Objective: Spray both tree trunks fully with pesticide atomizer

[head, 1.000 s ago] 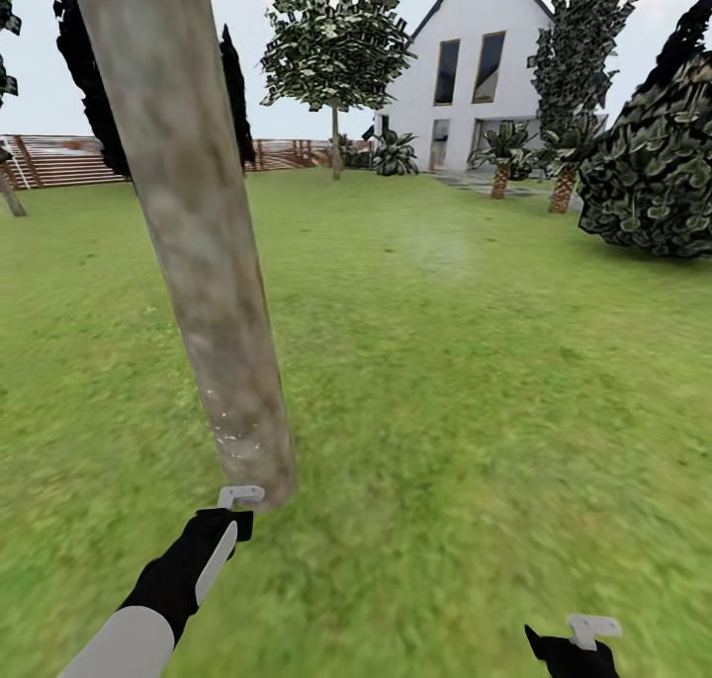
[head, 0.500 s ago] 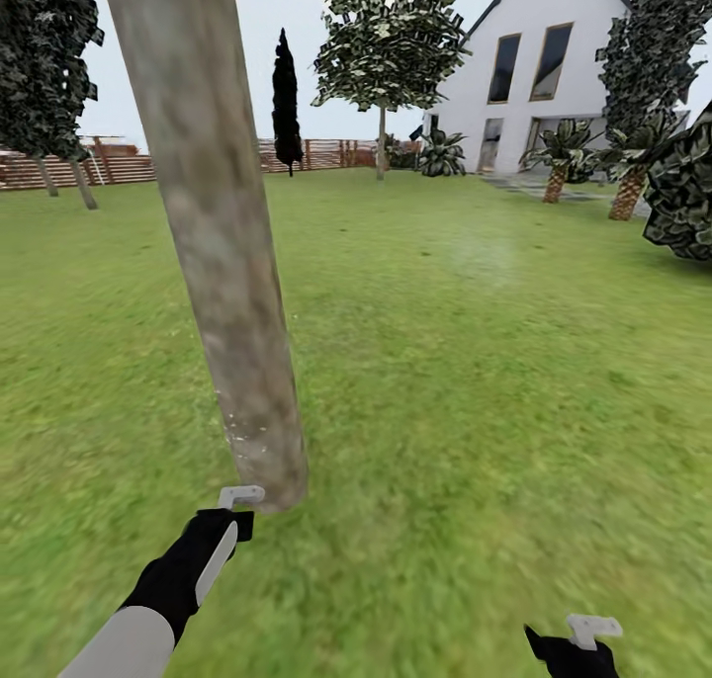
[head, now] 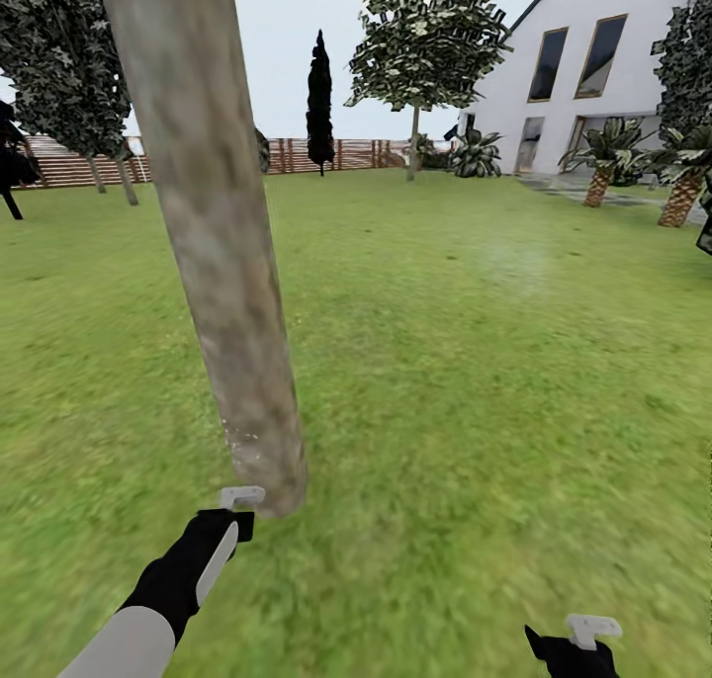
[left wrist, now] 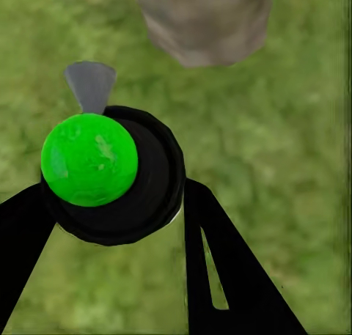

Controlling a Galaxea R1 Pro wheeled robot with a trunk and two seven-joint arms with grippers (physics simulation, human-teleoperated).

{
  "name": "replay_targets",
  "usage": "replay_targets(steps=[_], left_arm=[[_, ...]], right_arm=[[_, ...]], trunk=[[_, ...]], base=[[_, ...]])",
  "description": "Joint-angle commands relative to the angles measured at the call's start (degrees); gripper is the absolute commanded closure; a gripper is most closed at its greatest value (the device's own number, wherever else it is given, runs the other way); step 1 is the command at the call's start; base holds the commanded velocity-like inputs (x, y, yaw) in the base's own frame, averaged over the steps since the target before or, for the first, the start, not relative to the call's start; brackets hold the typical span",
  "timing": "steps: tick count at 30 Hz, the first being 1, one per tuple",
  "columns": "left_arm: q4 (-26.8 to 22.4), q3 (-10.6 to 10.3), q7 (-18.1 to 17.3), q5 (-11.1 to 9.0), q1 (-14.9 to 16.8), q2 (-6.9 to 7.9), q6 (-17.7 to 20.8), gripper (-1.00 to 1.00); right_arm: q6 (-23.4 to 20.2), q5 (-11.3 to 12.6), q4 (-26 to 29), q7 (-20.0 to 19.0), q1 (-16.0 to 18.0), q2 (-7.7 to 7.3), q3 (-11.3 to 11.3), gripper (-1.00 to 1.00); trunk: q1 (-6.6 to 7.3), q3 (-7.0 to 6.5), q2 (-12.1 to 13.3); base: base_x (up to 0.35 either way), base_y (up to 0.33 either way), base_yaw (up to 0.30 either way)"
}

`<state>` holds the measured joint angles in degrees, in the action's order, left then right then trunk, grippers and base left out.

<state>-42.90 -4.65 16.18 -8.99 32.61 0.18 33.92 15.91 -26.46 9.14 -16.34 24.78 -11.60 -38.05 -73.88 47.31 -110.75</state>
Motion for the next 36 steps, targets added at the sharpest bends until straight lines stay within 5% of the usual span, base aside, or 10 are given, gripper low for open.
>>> replay_targets(steps=[1, 21, 25, 27, 31, 34, 36], left_arm=[[0.0, 0.0, 0.0, 0.0, 0.0, 0.0, 0.0, 1.0], [-1.0, -0.3, -0.7, -0.2, 0.4, -0.07, 0.0, 1.0], [-3.8, -0.6, -1.1, -0.2, 1.0, -2.05, 1.1, 1.0], [-8.2, -3.5, -1.1, -0.2, 1.6, -2.81, 4.7, 1.0], [-11.3, -4.0, -1.1, 0.1, 1.8, -1.81, 8.1, 1.0], [-11.4, -3.9, -1.0, 0.1, 2.0, 0.53, 8.6, 1.0], [-11.6, -4.1, -1.0, 0.0, 2.6, 0.47, 10.1, 1.0]], right_arm=[[0.0, 0.0, 0.0, 0.0, 0.0, 0.0, 0.0, -1.0], [0.0, 0.0, 0.0, 0.0, 0.0, 0.0, 0.0, -1.0], [0.0, 0.0, 0.0, 0.0, 0.0, 0.0, 0.0, -1.0], [0.0, 0.0, 0.0, 0.0, 0.0, 0.0, 0.0, -1.0], [0.0, 0.0, 0.0, 0.0, 0.0, 0.0, 0.0, -1.0], [0.0, 0.0, 0.0, 0.0, 0.0, 0.0, 0.0, -1.0], [0.0, 0.0, 0.0, 0.1, 0.0, 0.01, 0.0, -1.0]], trunk=[[0.0, 0.0, 0.0], [0.0, 0.0, 0.0], [0.0, 0.0, 0.0], [0.0, 0.0, 0.0], [0.0, 0.0, 0.0], [0.0, 0.0, 0.0], [0.0, 0.0, 0.0]], base=[[0.139, -0.265, 0.001], [0.014, -0.196, 0.195], [0.0, 0.0, 0.028], [0.0, 0.0, 0.001], [-0.185, 0.058, 0.0], [-0.217, 0.065, 0.0], [-0.036, 0.01, 0.0]])
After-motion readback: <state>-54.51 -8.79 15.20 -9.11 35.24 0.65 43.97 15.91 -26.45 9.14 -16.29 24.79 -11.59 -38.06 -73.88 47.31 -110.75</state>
